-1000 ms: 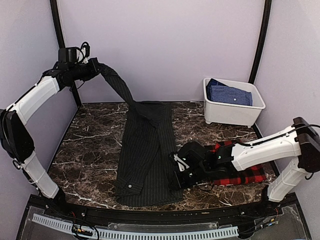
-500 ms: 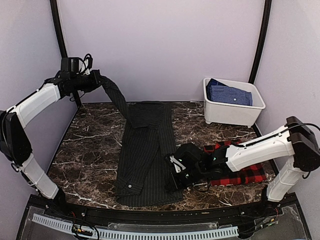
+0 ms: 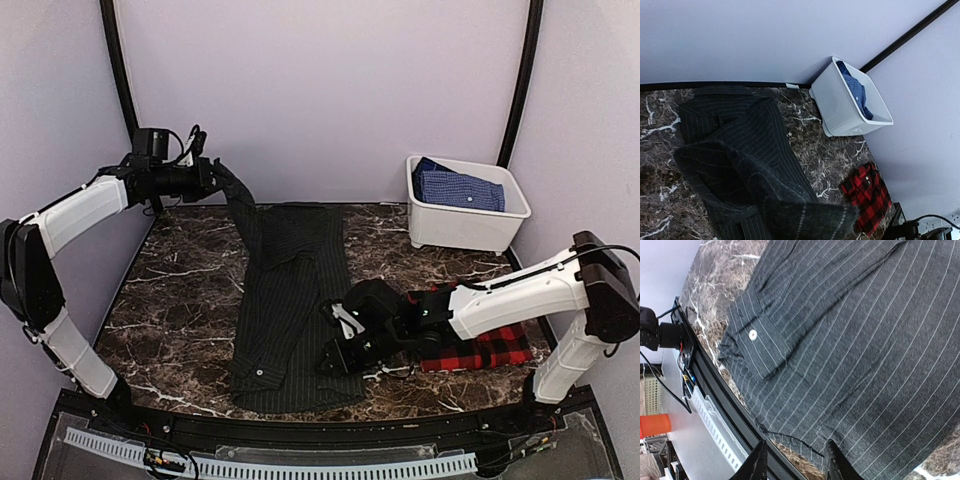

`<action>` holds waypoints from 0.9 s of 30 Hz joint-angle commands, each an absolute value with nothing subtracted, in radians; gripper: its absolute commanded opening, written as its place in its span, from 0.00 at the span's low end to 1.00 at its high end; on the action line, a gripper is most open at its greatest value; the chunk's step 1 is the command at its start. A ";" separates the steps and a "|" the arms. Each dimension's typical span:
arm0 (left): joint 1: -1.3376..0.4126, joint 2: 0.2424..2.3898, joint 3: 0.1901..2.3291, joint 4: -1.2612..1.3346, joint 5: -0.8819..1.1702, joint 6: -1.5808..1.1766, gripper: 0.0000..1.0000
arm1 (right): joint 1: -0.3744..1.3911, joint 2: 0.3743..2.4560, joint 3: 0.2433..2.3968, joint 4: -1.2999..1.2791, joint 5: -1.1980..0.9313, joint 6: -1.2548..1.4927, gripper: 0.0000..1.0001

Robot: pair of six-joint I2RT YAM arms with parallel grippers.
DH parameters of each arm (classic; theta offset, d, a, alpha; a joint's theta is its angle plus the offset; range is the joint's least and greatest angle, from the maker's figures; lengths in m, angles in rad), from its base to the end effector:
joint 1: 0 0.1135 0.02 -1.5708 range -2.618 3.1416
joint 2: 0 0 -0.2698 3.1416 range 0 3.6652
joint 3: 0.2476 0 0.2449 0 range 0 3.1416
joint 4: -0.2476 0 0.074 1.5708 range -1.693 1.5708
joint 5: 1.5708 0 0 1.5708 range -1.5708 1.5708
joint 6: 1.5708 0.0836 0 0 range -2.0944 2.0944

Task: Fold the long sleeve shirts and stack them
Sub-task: Fold the 1/3-folded shirt at the center of the board, then fold the sleeve at the center of the board.

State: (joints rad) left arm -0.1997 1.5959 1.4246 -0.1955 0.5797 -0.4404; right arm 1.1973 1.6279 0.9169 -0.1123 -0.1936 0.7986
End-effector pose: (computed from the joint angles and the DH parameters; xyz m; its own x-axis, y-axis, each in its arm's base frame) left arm 0.3882 -0.1253 0.3503 -0.6024 -0.2420 -0.7607 0.4536 0.6803 -0.5756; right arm 0.1166 0.3416 0.1590 -0.8754 -0.3071 -0.3732 -0.4791 0.6540 0.5854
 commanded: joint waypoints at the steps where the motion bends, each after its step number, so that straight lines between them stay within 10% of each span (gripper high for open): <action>1: -0.283 1.631 1.396 -0.275 0.719 -0.376 0.01 | 1.192 1.591 0.957 -0.109 -0.095 0.774 0.39; 27: -0.721 1.852 1.269 -0.435 0.720 -0.292 0.03 | 0.817 1.390 0.814 -0.013 -0.025 0.711 0.50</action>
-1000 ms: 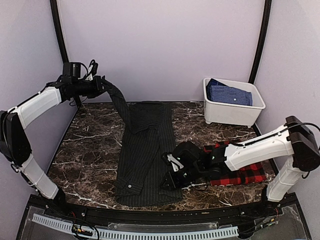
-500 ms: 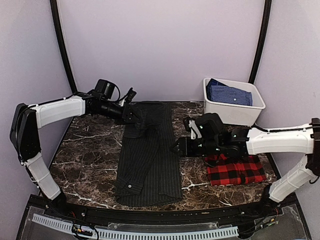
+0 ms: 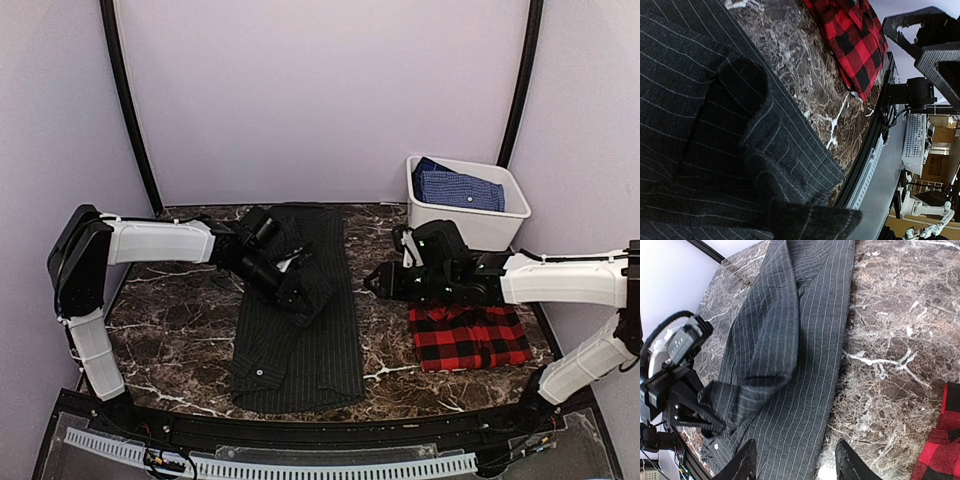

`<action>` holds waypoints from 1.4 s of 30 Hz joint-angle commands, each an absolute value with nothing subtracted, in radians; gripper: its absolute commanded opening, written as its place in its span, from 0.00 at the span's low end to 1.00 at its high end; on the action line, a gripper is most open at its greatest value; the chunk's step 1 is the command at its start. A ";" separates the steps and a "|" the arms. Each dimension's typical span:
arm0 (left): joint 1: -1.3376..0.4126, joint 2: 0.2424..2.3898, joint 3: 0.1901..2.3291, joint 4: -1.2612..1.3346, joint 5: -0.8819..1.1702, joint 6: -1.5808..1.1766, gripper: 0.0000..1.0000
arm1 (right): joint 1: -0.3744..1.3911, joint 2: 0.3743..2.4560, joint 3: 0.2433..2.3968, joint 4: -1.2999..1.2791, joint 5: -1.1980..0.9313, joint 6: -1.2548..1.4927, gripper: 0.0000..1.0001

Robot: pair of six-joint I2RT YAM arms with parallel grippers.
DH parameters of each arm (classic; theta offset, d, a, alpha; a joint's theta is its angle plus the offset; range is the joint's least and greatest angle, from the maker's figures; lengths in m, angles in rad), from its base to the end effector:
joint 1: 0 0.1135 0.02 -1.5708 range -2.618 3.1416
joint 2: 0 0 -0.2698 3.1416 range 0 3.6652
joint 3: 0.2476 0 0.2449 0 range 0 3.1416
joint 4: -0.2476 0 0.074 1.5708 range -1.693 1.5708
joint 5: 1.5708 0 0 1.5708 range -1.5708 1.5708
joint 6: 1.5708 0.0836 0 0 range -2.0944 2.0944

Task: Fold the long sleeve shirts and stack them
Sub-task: Fold the sleeve at the center of the board.

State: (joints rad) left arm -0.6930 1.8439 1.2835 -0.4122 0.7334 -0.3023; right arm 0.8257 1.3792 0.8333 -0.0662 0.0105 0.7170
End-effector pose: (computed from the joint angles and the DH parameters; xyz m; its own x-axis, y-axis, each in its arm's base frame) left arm 0.2739 -0.3002 0.1855 -0.8345 0.4055 -0.3729 0.5407 0.4729 -0.6957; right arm 0.2255 0.2432 0.2158 -0.7728 0.1314 -0.6209 -0.2936 0.7934 0.5333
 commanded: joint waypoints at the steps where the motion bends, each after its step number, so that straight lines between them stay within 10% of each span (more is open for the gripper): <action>1: -0.731 1.855 1.270 -0.435 0.718 -0.294 0.03 | 0.818 1.393 0.811 -0.011 -0.027 0.712 0.50; 15: -0.825 1.922 1.314 -0.508 0.659 -0.255 0.09 | 0.818 1.402 0.790 -0.005 -0.044 0.722 0.50; 27: -0.875 1.907 1.314 -0.496 0.677 -0.233 0.54 | 0.818 1.400 0.778 -0.005 -0.048 0.724 0.50; 42: -0.876 1.853 1.308 -0.441 0.604 -0.304 0.52 | 0.833 1.434 0.772 0.041 -0.118 0.719 0.47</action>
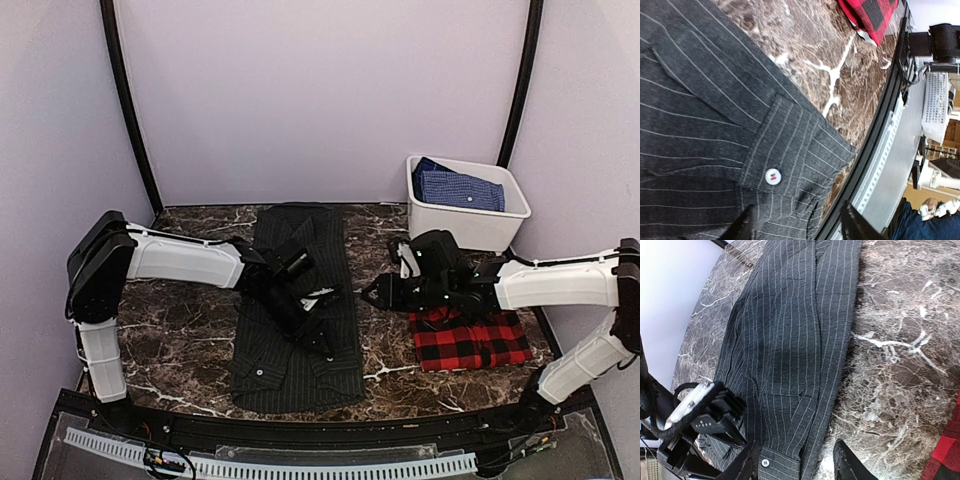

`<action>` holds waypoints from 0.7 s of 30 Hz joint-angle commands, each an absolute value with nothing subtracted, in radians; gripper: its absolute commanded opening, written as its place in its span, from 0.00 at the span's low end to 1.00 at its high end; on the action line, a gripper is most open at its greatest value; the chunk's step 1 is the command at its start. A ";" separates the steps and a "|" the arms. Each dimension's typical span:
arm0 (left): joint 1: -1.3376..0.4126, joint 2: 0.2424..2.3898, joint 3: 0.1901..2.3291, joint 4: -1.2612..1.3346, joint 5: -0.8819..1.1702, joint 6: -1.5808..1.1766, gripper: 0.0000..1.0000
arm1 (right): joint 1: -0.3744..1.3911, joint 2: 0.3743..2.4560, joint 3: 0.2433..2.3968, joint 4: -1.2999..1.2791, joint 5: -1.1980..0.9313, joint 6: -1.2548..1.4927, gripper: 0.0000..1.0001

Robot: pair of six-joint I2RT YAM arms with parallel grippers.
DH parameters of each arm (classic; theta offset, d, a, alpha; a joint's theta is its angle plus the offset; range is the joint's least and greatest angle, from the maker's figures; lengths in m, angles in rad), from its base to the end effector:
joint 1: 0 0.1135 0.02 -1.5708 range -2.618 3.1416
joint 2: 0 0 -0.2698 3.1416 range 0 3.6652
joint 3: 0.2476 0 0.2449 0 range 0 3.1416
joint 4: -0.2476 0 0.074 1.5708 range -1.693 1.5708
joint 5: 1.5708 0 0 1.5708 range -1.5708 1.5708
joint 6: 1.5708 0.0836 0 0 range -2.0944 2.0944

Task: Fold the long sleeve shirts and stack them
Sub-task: Fold the sleeve at the center of the board, then smooth out the rectangle-folded shirt at the center of the board.

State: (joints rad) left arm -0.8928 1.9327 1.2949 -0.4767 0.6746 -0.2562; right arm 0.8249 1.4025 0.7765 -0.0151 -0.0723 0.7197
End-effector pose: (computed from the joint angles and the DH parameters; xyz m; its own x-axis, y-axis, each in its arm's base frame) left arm 0.2124 -0.3469 0.1476 -0.7426 0.6065 -0.2842 0.6127 0.4437 -0.6540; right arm 0.2185 0.2454 0.1949 -0.8140 0.0878 -0.5742 -0.3129 0.7666 0.5608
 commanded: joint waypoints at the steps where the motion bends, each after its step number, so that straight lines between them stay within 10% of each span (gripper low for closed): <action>1: -0.855 1.841 1.308 -0.434 0.591 -0.334 0.50 | 0.840 1.445 0.777 0.043 -0.125 0.715 0.46; 21: -0.463 2.077 1.554 -0.103 0.428 -0.527 0.36 | 0.893 1.783 1.039 0.077 -0.227 0.656 0.31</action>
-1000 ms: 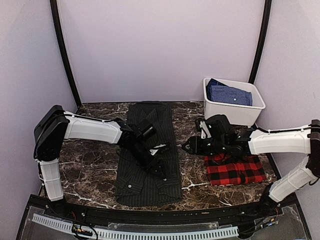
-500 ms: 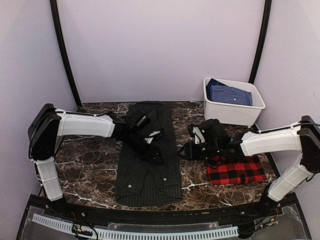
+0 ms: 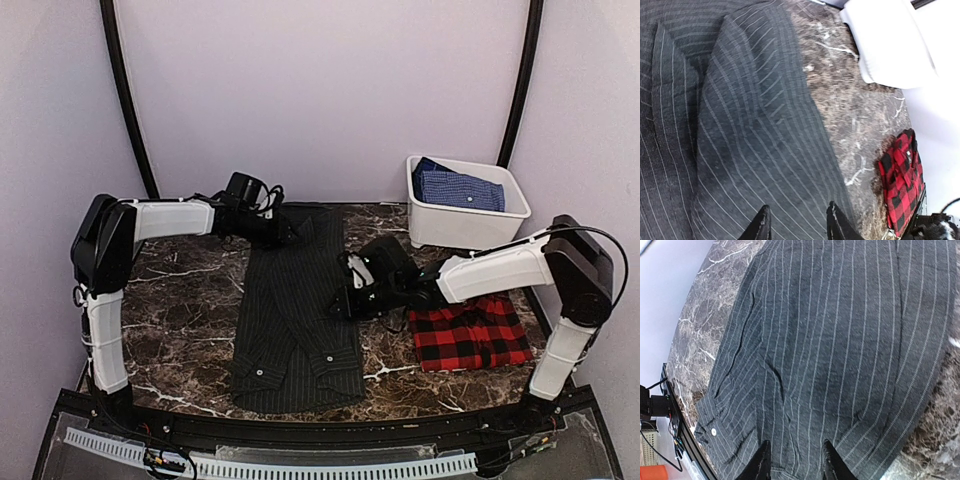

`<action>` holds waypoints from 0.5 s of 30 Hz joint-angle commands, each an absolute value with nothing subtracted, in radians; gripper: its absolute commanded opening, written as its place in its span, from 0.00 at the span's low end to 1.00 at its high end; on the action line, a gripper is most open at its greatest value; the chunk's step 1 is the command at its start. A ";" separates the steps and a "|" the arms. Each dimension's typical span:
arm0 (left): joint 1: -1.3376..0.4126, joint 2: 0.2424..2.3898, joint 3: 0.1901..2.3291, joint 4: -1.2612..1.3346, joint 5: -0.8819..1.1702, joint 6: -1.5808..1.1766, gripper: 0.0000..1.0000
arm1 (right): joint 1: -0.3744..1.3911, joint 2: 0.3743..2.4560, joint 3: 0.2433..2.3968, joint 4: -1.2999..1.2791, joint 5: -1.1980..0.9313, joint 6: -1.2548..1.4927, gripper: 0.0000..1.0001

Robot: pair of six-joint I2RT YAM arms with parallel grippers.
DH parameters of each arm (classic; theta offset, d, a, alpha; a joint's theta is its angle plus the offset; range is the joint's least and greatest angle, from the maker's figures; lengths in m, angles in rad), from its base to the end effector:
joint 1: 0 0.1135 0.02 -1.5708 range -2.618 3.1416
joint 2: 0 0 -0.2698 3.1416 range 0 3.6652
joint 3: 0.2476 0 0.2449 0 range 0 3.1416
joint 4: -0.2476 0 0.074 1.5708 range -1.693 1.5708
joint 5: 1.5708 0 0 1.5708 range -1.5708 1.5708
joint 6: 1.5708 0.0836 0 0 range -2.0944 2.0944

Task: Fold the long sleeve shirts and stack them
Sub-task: Smooth out the rectangle-folded shirt at the center of the board.

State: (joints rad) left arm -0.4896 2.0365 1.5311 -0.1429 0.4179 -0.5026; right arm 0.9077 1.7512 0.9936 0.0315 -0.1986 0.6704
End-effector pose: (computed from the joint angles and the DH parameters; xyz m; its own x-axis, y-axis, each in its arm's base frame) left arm 0.4234 -0.2641 0.2013 -0.8116 -0.0664 -0.5805 0.3702 0.7103 -0.5987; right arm 0.2325 0.3244 0.1558 -0.8567 -0.1073 -0.5045 -0.4226 0.7069 0.5672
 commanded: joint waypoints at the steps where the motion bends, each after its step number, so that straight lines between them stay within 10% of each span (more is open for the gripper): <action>1: -0.449 2.095 1.557 -0.100 0.430 -0.532 0.36 | 0.886 1.795 1.048 0.085 -0.243 0.657 0.31; 15: -0.359 2.262 1.661 -0.118 0.485 -0.532 0.34 | 0.779 2.069 1.317 0.145 -0.368 0.671 0.29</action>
